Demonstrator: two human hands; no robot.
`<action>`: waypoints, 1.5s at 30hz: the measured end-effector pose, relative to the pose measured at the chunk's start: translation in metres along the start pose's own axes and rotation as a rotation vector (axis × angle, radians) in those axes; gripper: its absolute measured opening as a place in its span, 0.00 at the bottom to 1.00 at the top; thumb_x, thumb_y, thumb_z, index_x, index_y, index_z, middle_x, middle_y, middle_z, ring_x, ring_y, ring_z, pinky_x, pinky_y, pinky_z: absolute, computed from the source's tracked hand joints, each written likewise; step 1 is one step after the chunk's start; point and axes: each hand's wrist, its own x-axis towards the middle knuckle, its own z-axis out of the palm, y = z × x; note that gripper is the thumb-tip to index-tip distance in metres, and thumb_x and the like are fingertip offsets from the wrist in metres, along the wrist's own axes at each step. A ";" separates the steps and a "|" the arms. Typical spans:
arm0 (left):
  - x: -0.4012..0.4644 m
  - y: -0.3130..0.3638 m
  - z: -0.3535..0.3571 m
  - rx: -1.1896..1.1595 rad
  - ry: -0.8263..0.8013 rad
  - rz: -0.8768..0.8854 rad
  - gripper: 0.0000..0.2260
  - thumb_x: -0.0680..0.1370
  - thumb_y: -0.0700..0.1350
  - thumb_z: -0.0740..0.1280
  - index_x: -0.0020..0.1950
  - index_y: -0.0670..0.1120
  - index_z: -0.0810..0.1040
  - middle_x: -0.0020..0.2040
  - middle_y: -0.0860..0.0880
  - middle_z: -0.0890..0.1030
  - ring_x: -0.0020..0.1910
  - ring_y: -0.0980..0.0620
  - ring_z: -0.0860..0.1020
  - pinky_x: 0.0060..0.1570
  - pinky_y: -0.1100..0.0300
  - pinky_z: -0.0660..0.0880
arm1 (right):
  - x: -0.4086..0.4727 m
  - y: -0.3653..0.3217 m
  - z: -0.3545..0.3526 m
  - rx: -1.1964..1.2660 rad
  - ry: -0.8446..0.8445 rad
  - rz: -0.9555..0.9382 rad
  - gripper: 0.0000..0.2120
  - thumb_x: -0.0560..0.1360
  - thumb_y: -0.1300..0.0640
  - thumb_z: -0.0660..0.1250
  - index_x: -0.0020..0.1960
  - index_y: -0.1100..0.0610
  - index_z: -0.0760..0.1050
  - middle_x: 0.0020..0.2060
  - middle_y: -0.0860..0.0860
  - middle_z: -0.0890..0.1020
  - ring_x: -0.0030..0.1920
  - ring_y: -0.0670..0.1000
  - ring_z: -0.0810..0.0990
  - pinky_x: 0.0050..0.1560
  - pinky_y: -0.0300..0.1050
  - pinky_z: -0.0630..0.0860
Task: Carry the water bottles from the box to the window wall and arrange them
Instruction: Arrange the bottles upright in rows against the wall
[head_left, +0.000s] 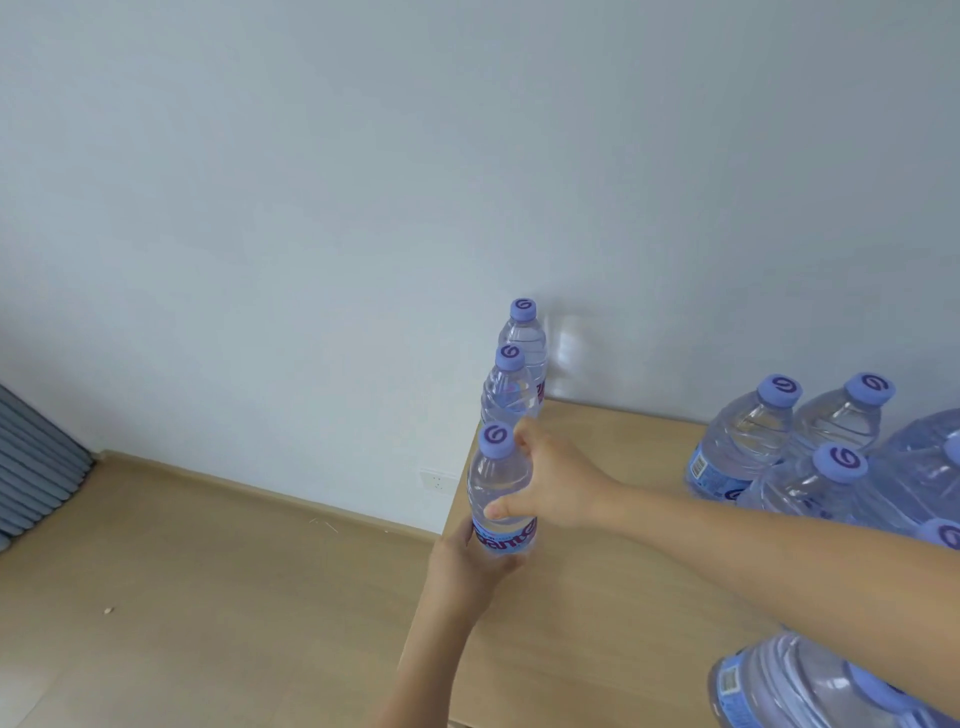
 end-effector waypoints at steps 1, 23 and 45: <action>0.004 0.000 0.000 0.047 0.012 0.011 0.18 0.61 0.57 0.76 0.48 0.60 0.77 0.43 0.60 0.83 0.46 0.61 0.79 0.42 0.67 0.74 | 0.002 0.002 0.001 0.000 0.009 0.004 0.25 0.60 0.47 0.79 0.45 0.49 0.65 0.42 0.45 0.73 0.41 0.43 0.72 0.39 0.39 0.70; 0.054 0.003 -0.008 0.213 -0.045 0.092 0.22 0.65 0.56 0.74 0.57 0.54 0.76 0.43 0.57 0.79 0.51 0.49 0.77 0.49 0.53 0.76 | 0.027 0.007 0.000 0.039 0.066 0.032 0.29 0.61 0.46 0.78 0.56 0.51 0.69 0.53 0.43 0.74 0.54 0.44 0.74 0.52 0.38 0.73; -0.135 0.021 0.119 -0.072 -0.447 0.145 0.30 0.73 0.40 0.72 0.73 0.47 0.64 0.65 0.50 0.72 0.61 0.55 0.71 0.40 0.80 0.68 | -0.235 0.058 -0.046 0.066 0.512 0.313 0.29 0.67 0.47 0.75 0.64 0.48 0.66 0.54 0.44 0.74 0.56 0.44 0.71 0.52 0.38 0.64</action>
